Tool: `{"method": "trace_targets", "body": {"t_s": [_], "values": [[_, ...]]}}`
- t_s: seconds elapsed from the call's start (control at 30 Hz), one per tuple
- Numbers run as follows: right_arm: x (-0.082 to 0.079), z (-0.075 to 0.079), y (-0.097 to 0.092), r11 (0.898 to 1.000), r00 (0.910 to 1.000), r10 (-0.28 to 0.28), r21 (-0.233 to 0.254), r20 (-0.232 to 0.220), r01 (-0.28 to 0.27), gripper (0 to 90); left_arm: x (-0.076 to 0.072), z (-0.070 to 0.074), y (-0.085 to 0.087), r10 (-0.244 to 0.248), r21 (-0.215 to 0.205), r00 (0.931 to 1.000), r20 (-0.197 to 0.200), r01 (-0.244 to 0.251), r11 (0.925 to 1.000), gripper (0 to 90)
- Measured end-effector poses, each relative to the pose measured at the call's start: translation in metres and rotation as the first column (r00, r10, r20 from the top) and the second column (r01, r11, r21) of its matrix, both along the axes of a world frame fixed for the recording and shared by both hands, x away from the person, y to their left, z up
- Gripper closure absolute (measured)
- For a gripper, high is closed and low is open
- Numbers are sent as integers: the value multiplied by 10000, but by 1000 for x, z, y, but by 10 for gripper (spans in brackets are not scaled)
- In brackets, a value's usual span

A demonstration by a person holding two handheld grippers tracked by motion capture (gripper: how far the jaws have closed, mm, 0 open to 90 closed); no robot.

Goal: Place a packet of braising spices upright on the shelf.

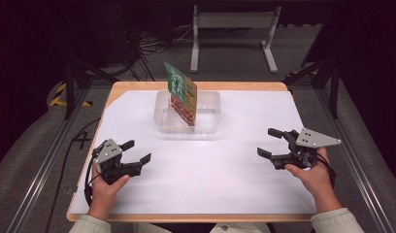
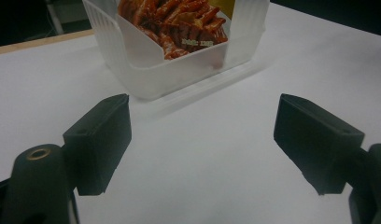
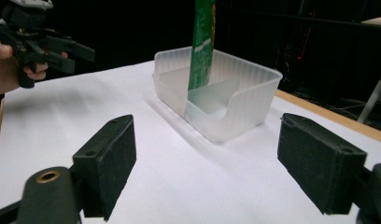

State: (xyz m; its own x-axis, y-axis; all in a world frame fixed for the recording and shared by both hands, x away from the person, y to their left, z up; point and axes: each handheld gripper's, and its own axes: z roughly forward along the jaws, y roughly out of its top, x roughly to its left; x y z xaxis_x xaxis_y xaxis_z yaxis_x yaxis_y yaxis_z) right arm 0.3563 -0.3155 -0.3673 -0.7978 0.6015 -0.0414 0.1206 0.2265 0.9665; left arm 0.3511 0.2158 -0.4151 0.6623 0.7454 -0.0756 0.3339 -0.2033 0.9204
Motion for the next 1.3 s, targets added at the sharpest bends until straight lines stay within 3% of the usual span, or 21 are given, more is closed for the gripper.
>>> {"method": "trace_targets", "body": {"t_s": [0.13, 0.57, 0.8, 1.3], "values": [[-3, -17, -4, 9999, 9999, 39, -99, -104, -40, 195, 0, 0, 0, -49, 62, 10000, -6, 49, 10000, 197], [-10, -47, -12, 9984, 9984, -480, -312, -304, 470, 187, 1, -3, 1, -165, 119, 9999, 43, 165, 9998, 196], [-10, -67, -19, 9962, 9947, -783, -444, -663, 755, 174, 3, -7, 0, -199, 92, 9997, -133, 201, 9998, 191], [-7, -72, -20, 9933, 9892, -1056, -572, -1017, 1002, 158, 4, -11, -5, -263, 297, 9993, -274, 271, 9992, 190]]}}
